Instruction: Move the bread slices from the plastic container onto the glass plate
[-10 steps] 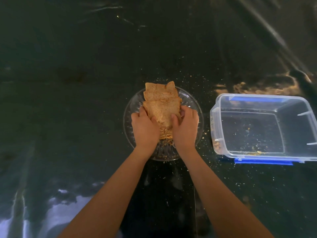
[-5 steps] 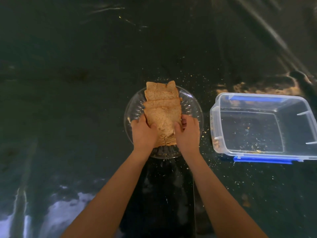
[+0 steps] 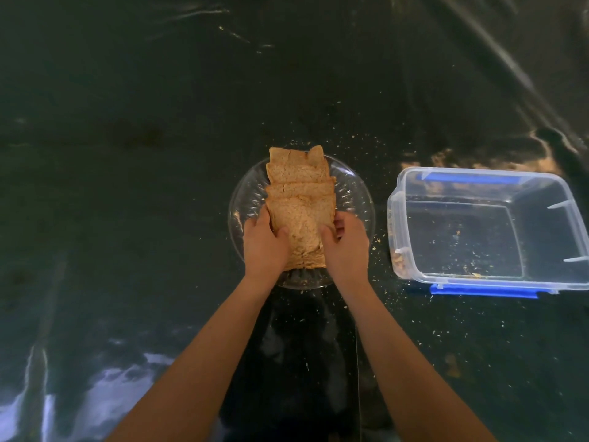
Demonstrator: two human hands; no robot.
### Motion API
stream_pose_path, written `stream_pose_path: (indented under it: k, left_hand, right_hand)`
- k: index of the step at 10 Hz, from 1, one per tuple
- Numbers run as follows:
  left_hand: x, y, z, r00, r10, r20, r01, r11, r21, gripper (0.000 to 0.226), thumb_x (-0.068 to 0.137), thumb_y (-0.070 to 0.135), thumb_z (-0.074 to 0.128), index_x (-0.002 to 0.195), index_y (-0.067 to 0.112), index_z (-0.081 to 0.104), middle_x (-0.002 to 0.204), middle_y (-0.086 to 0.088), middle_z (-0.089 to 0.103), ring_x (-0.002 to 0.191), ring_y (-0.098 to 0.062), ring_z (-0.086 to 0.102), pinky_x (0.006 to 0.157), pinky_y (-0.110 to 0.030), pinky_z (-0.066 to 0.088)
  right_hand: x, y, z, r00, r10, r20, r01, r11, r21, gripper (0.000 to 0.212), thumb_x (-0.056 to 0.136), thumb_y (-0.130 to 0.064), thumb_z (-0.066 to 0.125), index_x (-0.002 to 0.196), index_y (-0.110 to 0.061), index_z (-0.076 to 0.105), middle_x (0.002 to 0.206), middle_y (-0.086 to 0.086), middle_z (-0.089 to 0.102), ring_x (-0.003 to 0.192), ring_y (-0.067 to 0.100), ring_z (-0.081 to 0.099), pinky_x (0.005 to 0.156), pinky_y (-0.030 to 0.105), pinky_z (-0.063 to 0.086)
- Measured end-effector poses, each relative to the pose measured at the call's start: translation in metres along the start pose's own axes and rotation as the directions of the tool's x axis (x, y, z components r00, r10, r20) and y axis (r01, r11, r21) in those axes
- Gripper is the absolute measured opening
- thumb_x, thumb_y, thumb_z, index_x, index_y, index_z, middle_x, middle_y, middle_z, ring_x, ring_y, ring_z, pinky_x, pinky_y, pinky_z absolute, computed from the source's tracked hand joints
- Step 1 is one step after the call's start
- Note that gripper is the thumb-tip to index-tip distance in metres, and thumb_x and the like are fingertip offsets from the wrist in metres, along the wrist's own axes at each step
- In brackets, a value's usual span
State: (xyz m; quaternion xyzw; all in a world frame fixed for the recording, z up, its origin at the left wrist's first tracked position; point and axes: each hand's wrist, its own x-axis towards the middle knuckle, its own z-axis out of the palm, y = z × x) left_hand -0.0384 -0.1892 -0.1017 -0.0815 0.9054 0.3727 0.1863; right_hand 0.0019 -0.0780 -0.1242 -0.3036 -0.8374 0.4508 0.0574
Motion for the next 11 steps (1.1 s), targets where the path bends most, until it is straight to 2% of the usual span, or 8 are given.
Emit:
stream_pose_path:
  k: [2, 3, 5, 6, 8, 9, 10, 11]
  left_hand:
    - [0.0, -0.003, -0.001, 1.0, 0.026, -0.003, -0.026, 1.0, 0.017, 0.059, 0.092, 0.018, 0.051, 0.148, 0.017, 0.035, 0.125, -0.018, 0.049, 0.115, -0.03, 0.052, 0.094, -0.03, 0.04]
    - [-0.004, -0.003, -0.001, 1.0, 0.024, 0.002, -0.024, 1.0, 0.019, 0.067, 0.09, 0.017, 0.052, 0.152, 0.018, 0.027, 0.128, -0.02, 0.048, 0.117, -0.033, 0.051, 0.103, -0.041, 0.044]
    - [-0.01, -0.006, 0.0, 0.999, 0.046, 0.012, -0.046, 0.999, -0.009, 0.069, 0.09, 0.008, 0.049, 0.153, 0.021, 0.024, 0.128, -0.017, 0.044, 0.117, -0.028, 0.049, 0.104, -0.035, 0.04]
    - [-0.01, -0.006, -0.001, 0.998, 0.045, 0.038, -0.045, 0.999, -0.017, 0.07, 0.09, 0.007, 0.049, 0.153, 0.022, 0.023, 0.13, -0.018, 0.043, 0.118, -0.027, 0.046, 0.103, -0.033, 0.038]
    - [-0.009, -0.005, -0.005, 0.999, 0.042, 0.024, -0.042, 0.999, 0.019, 0.063, 0.09, 0.018, 0.049, 0.15, 0.018, 0.03, 0.132, -0.022, 0.045, 0.126, -0.034, 0.043, 0.109, -0.043, 0.038]
    - [-0.011, 0.001, -0.01, 0.992, 0.104, -0.077, -0.09, 0.981, 0.17, 0.066, 0.091, 0.026, 0.048, 0.152, 0.014, 0.026, 0.139, -0.017, 0.039, 0.132, -0.033, 0.034, 0.11, -0.043, 0.031]
    - [-0.016, 0.016, -0.022, 0.95, 0.266, -0.165, -0.199, 0.92, 0.337, 0.064, 0.092, 0.034, 0.047, 0.15, 0.015, 0.028, 0.142, -0.014, 0.04, 0.132, -0.033, 0.034, 0.108, -0.047, 0.031]
    - [-0.009, 0.02, -0.021, 0.929, 0.34, -0.147, -0.25, 0.867, 0.43, 0.065, 0.094, 0.04, 0.043, 0.151, 0.017, 0.025, 0.154, -0.011, 0.032, 0.142, -0.031, 0.026, 0.112, -0.049, 0.025]
  right_hand:
    - [-0.002, 0.001, -0.001, 0.999, -0.04, -0.02, 0.038, 0.993, -0.11, 0.028, 0.088, -0.017, 0.057, 0.114, -0.007, 0.058, 0.112, 0.011, 0.056, 0.102, 0.024, 0.055, 0.09, 0.035, 0.048]
    - [-0.006, 0.001, -0.001, 0.997, -0.067, -0.031, 0.062, 0.989, -0.135, 0.03, 0.089, -0.017, 0.055, 0.119, -0.009, 0.056, 0.114, 0.011, 0.054, 0.103, 0.022, 0.053, 0.089, 0.031, 0.045]
    - [-0.009, 0.004, -0.002, 0.998, -0.066, -0.017, 0.062, 0.985, -0.159, 0.031, 0.09, -0.017, 0.055, 0.119, -0.007, 0.057, 0.113, 0.012, 0.053, 0.1, 0.02, 0.051, 0.083, 0.022, 0.038]
    - [-0.01, 0.004, -0.003, 0.999, -0.05, 0.011, 0.051, 0.986, -0.156, 0.031, 0.09, -0.017, 0.054, 0.12, -0.007, 0.056, 0.116, 0.013, 0.052, 0.104, 0.022, 0.052, 0.087, 0.025, 0.041]
    - [-0.01, -0.001, -0.009, 0.995, -0.059, 0.075, 0.071, 0.983, -0.171, 0.042, 0.09, -0.019, 0.053, 0.129, -0.008, 0.046, 0.126, 0.014, 0.047, 0.115, 0.026, 0.048, 0.098, 0.037, 0.045]
    - [-0.005, -0.007, -0.017, 0.988, -0.106, 0.109, 0.131, 0.96, -0.249, 0.051, 0.088, -0.025, 0.056, 0.134, -0.01, 0.038, 0.132, 0.015, 0.043, 0.123, 0.028, 0.04, 0.103, 0.04, 0.039]
    - [-0.005, -0.025, -0.036, 0.978, -0.151, 0.14, 0.187, 0.939, -0.289, 0.058, 0.087, -0.031, 0.057, 0.136, -0.013, 0.032, 0.137, 0.014, 0.039, 0.127, 0.029, 0.035, 0.105, 0.041, 0.036]
    - [0.002, -0.032, -0.04, 0.973, -0.187, 0.134, 0.222, 0.913, -0.342, 0.06, 0.087, -0.034, 0.056, 0.138, -0.014, 0.03, 0.142, 0.013, 0.036, 0.129, 0.029, 0.034, 0.107, 0.04, 0.034]
